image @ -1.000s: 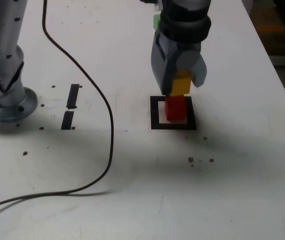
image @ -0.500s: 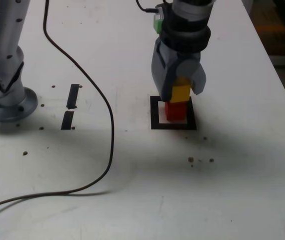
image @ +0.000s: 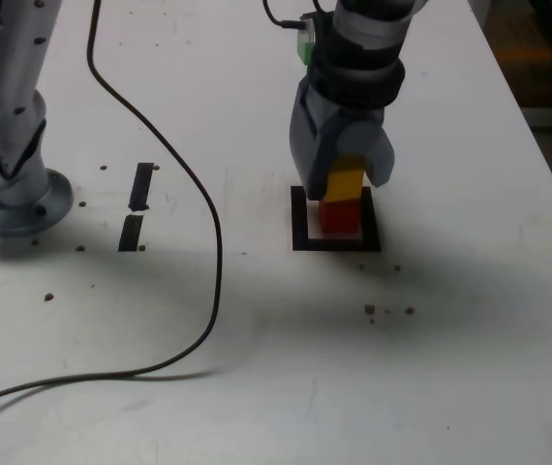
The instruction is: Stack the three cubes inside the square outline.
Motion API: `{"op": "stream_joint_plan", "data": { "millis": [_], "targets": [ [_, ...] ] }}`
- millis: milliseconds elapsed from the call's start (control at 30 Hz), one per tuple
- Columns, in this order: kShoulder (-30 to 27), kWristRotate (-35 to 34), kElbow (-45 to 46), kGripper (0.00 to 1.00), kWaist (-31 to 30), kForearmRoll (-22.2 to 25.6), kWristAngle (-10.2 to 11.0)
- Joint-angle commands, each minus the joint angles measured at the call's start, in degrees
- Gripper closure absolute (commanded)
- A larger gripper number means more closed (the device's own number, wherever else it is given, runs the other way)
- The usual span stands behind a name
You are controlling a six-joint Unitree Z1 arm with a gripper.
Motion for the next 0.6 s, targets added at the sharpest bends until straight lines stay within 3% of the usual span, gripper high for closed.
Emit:
{"op": "stream_joint_plan", "data": {
  "millis": [0, 100, 333, 567],
  "targets": [
    [-0.04, 0.09, -0.68, 0.38, 0.1, 0.22, -0.22],
    [-0.29, 0.09, -0.9, 0.32, 0.08, 0.46, -0.11],
    [-2.06, -0.51, -1.4, 0.03, -0.33, 1.53, 0.95],
    [-8.42, -0.29, -1.96, 0.01, -0.25, 7.82, 1.49]
  ]
}}
